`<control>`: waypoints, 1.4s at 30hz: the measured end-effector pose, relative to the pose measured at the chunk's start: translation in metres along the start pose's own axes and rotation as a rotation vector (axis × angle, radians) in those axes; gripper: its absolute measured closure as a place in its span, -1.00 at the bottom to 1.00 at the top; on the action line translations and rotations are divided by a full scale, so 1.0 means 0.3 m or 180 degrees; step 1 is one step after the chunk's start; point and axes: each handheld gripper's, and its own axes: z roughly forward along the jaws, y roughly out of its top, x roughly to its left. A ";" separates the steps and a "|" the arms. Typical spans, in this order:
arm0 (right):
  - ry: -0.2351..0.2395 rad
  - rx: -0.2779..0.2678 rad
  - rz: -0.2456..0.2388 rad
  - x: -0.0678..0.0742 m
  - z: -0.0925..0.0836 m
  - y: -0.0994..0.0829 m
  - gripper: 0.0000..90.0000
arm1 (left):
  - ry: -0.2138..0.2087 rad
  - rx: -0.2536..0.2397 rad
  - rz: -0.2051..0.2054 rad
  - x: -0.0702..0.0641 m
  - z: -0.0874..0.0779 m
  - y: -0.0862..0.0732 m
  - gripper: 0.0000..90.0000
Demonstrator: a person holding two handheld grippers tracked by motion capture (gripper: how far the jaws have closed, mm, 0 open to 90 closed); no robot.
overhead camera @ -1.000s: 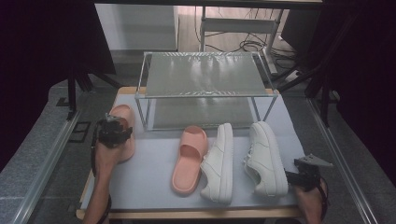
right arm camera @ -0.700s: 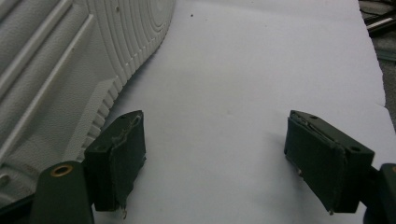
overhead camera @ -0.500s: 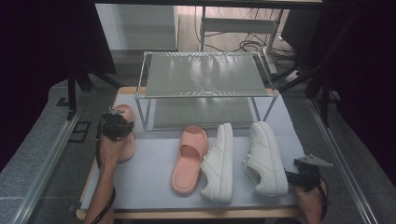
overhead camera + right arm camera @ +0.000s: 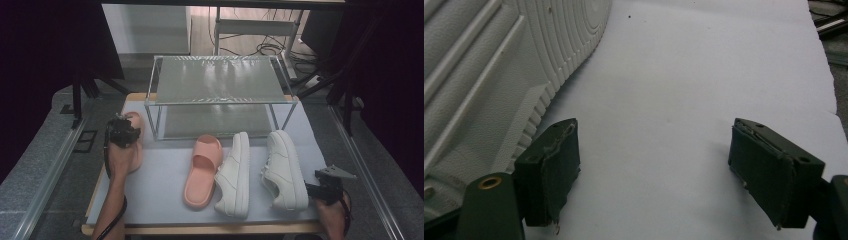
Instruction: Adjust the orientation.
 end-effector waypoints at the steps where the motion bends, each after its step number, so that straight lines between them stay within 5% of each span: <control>1: 0.0001 -0.0001 0.0000 0.000 0.000 0.000 -0.54 | -0.0008 0.0003 -0.0008 0.004 -0.003 0.000 0.84; 18: 0.0002 0.0000 0.0003 0.000 0.000 0.000 -0.54 | -0.0091 -0.0108 0.0031 0.039 -0.083 -0.011 0.87; 29: 0.0001 0.0000 0.0003 0.000 0.000 0.000 -0.54 | -0.0146 -0.0192 0.0221 0.027 -0.184 -0.041 0.86; 42: -0.0002 -0.0001 -0.0003 0.000 0.000 0.000 -0.54 | -0.0168 -0.0051 0.0505 -0.013 -0.270 -0.123 0.84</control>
